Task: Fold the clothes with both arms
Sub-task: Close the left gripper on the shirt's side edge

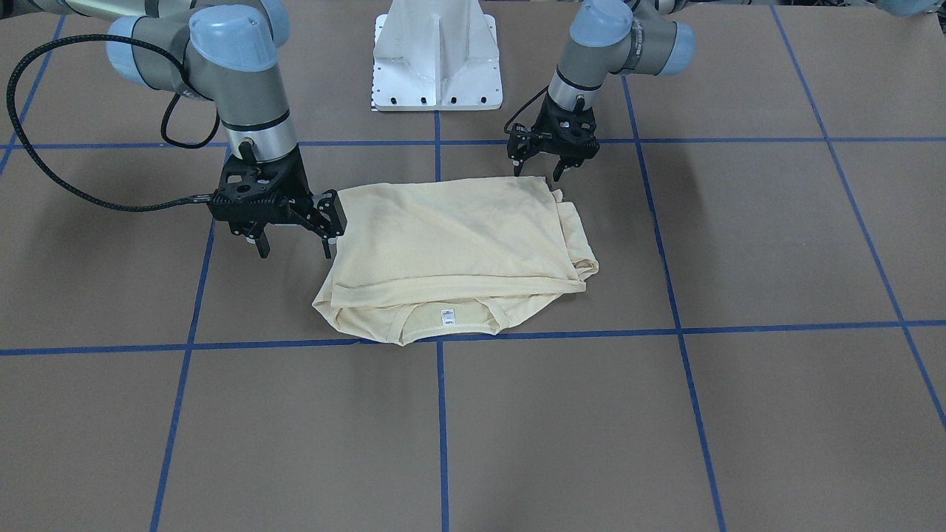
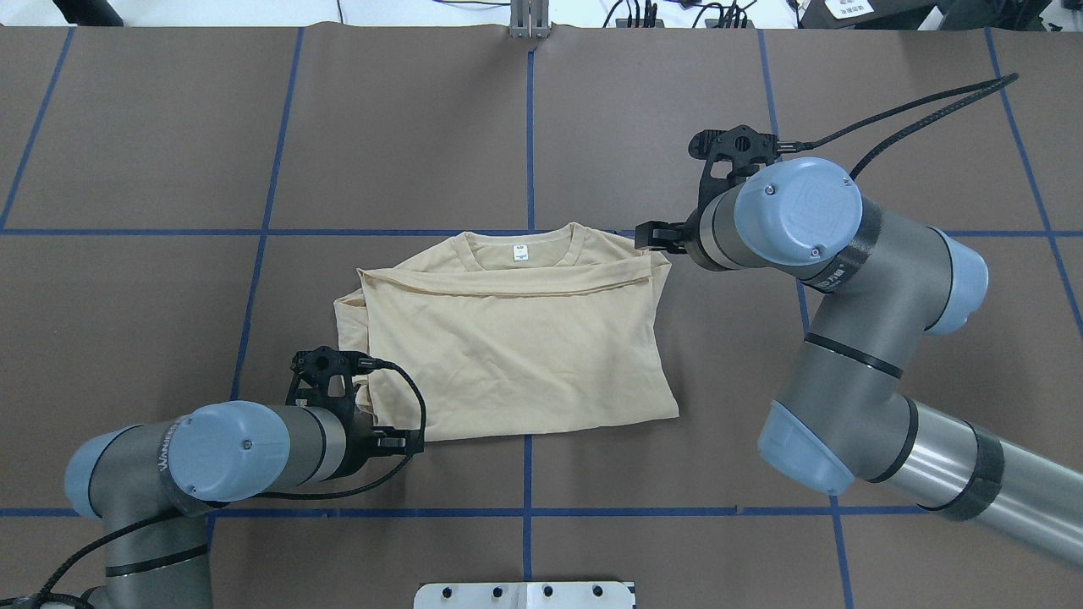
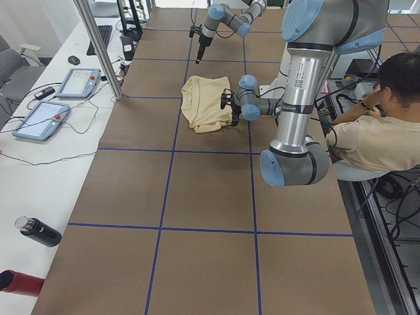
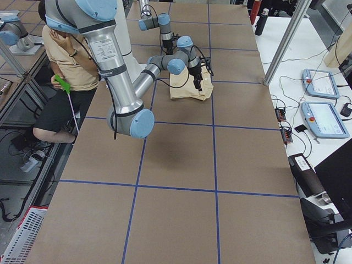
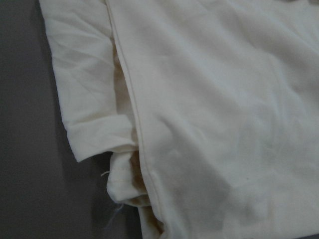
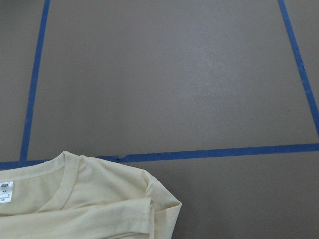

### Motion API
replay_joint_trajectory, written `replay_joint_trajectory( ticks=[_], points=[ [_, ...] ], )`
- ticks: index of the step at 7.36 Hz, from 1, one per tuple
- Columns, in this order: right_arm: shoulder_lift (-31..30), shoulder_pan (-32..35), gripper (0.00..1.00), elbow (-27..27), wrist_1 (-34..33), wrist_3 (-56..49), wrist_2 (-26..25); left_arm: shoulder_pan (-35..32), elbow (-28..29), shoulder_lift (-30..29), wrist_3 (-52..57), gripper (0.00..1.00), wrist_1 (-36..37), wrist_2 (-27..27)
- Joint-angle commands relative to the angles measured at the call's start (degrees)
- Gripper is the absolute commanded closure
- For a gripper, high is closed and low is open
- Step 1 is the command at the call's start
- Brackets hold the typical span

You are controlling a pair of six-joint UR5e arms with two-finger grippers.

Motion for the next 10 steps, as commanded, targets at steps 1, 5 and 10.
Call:
replay_joint_trajectory(
  ticks=[1,5,10],
  points=[
    [0.0,-0.1,0.0,0.0,0.0,0.1,-0.1,0.0,-0.5,-0.1,0.0,0.41,0.0,0.3],
    [0.0,-0.1,0.0,-0.1,0.0,0.0,-0.2,-2.1,0.0,0.2,0.6,0.43,0.0,0.3],
    [0.0,-0.1,0.0,0.0,0.0,0.0,-0.3,-1.7,-0.6,0.4,0.4,1.0,0.0,0.3]
  ],
)
